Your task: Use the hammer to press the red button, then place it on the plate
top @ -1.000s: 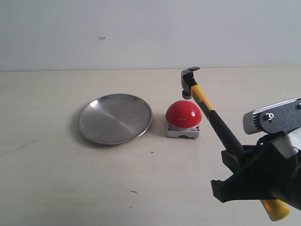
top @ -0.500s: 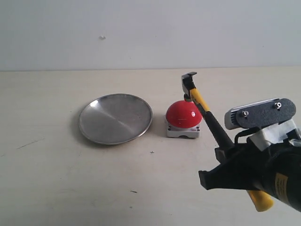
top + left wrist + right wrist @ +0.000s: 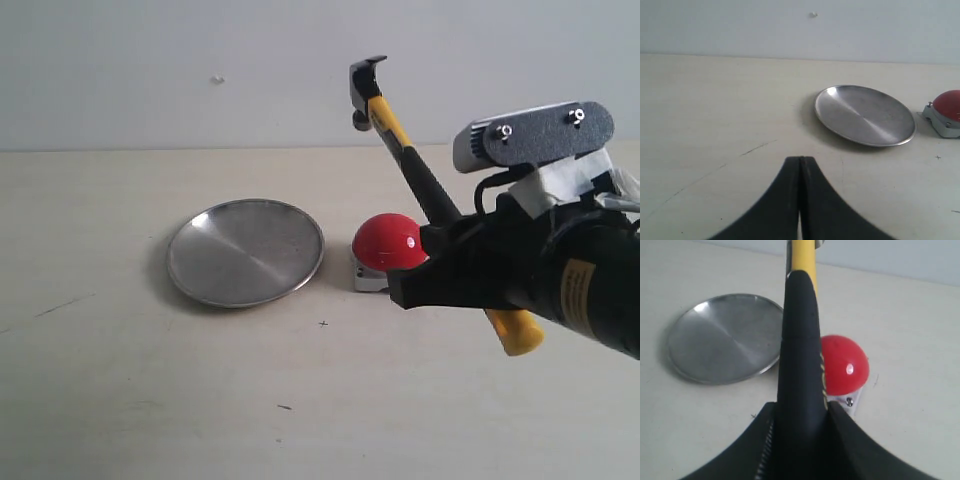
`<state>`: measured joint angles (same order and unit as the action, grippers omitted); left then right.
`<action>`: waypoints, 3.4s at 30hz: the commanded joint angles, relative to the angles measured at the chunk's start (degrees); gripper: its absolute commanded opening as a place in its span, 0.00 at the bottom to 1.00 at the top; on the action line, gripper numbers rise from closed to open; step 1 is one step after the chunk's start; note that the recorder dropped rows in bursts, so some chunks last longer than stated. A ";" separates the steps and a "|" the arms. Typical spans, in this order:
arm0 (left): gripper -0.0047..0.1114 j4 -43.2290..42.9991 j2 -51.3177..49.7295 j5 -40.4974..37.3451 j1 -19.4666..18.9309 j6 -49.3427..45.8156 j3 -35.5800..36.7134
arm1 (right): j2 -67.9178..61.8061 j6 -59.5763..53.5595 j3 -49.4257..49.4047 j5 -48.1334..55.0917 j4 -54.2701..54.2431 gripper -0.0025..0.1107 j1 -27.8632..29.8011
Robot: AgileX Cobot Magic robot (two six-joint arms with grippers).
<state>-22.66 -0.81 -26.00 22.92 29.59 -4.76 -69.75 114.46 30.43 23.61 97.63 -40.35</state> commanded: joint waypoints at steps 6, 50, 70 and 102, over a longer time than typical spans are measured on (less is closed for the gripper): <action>0.04 -0.28 -0.32 0.22 -0.16 -0.25 0.22 | -2.18 -1.34 -0.47 2.74 -2.19 0.02 0.16; 0.04 -0.28 -0.32 0.22 -0.16 -0.40 0.22 | -6.69 -16.37 29.09 -38.76 2.32 0.02 0.16; 0.04 -0.28 -0.32 0.22 -0.16 -0.40 0.22 | -15.73 -67.01 24.20 -28.35 -58.54 0.02 0.05; 0.04 -0.43 -0.32 0.22 -0.16 -0.38 0.22 | -35.97 -70.47 21.00 -52.95 -94.39 0.02 6.24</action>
<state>-22.92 -0.81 -26.00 22.92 29.35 -4.65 -105.34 28.54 50.32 -19.99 -11.12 -36.99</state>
